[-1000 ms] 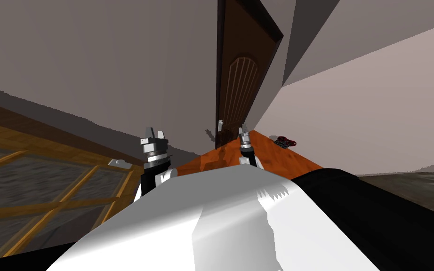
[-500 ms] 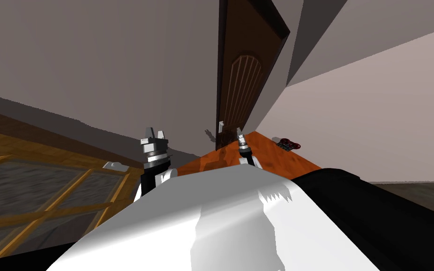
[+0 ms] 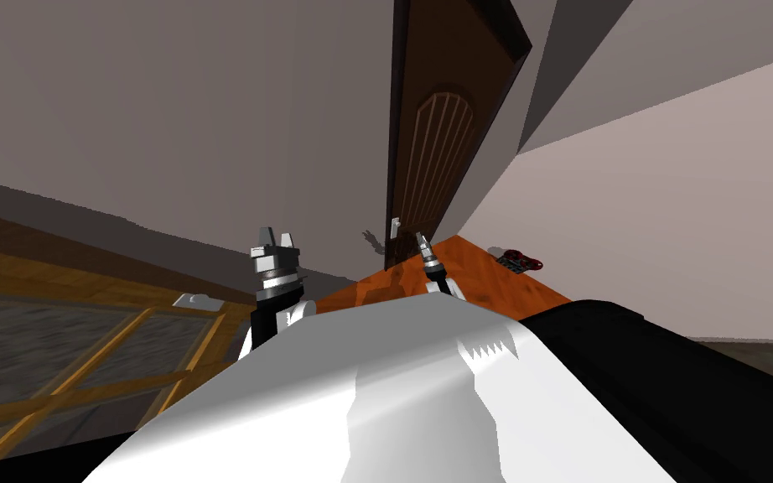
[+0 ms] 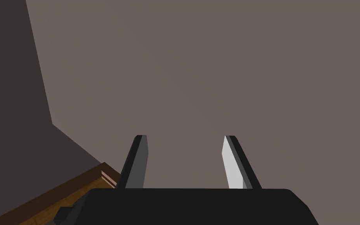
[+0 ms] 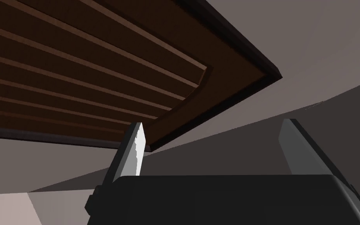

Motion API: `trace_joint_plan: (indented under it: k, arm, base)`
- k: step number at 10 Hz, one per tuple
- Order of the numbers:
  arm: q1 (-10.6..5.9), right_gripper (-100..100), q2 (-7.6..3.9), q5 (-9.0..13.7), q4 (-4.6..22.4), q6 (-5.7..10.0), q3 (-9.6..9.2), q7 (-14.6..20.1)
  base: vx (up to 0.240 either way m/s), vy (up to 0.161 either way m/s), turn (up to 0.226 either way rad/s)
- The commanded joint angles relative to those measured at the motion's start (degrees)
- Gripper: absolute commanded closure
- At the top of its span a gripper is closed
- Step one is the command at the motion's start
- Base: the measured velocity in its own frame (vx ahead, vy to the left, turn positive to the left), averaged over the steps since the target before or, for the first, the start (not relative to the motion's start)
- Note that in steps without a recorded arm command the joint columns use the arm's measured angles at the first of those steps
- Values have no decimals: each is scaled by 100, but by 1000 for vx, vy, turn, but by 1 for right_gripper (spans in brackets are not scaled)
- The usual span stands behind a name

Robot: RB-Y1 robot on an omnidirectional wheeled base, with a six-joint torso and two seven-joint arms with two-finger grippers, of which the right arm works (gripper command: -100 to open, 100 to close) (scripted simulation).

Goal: Pull the door open

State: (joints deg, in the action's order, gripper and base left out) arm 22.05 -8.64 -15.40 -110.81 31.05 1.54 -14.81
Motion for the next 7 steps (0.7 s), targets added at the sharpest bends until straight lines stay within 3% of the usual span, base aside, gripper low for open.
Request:
trace_joint_plan:
  k: [1,7]
  arm:
    - [-61,-100,-51,-163,186,-39,-14,-237]
    - [-278,-100,-300,-705,1015,-47,23,-1014]
  base:
    - [89,-28,44]
    - [96,-45,45]
